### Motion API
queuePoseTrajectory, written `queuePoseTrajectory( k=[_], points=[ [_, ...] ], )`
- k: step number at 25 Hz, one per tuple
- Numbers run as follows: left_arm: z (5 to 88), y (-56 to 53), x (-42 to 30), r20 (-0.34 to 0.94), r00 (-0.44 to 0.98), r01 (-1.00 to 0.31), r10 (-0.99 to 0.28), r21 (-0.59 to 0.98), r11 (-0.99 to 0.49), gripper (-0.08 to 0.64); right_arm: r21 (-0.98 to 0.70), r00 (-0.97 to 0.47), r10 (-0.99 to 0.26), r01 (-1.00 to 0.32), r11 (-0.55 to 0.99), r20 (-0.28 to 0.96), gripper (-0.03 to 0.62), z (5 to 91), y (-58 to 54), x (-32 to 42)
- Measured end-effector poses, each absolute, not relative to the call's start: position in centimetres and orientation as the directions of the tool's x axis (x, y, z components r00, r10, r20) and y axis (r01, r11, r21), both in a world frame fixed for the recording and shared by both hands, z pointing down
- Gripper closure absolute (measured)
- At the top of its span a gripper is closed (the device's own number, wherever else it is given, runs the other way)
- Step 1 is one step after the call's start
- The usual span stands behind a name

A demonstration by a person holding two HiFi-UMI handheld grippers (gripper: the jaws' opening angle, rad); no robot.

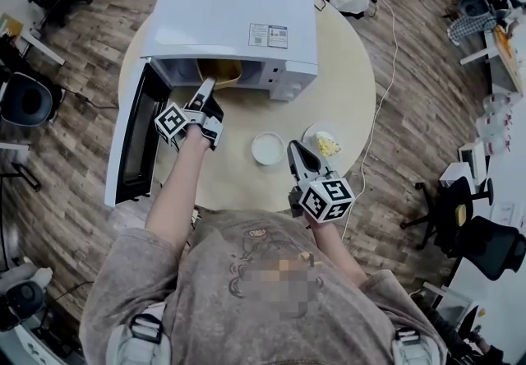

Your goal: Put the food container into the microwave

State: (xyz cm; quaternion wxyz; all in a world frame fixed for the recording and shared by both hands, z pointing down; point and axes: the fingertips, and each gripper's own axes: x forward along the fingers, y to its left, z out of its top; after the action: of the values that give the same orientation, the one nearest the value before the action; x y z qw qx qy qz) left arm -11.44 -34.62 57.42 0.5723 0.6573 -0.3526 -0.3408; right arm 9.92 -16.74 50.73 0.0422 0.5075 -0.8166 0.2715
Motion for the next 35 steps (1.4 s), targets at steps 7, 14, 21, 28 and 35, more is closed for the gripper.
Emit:
queuePoseTrajectory(
  k=[7, 14, 21, 28, 35],
  points=[
    [58.0, -36.8, -11.8, -0.027, 0.506, -0.074, -0.862, 0.995, -0.074, 0.318, -0.405, -0.471, -0.808, -0.856, 0.322, 0.353, 0.591, 51.1, -17.3, 10.1],
    [58.3, -38.3, -11.5, -0.018, 0.512, -0.064, -0.859, 0.996, -0.059, 0.316, -0.410, -0.470, -0.806, -0.856, 0.316, 0.360, 0.591, 51.5, -18.0, 9.9],
    [58.9, -39.0, -11.3, 0.002, 0.522, -0.072, -0.853, 0.997, -0.042, 0.316, -0.414, -0.471, -0.800, -0.855, 0.312, 0.371, 0.592, 51.8, -18.1, 9.7],
    [59.5, -39.4, -11.3, 0.019, 0.514, -0.077, -0.857, 0.997, -0.024, 0.316, -0.417, -0.470, -0.798, -0.856, 0.307, 0.377, 0.591, 52.1, -18.3, 9.7],
    [59.7, -39.7, -11.4, 0.052, 0.521, -0.096, -0.852, 0.995, 0.002, 0.316, -0.422, -0.474, -0.795, -0.853, 0.307, 0.380, 0.591, 52.2, -18.4, 9.6]
  ],
)
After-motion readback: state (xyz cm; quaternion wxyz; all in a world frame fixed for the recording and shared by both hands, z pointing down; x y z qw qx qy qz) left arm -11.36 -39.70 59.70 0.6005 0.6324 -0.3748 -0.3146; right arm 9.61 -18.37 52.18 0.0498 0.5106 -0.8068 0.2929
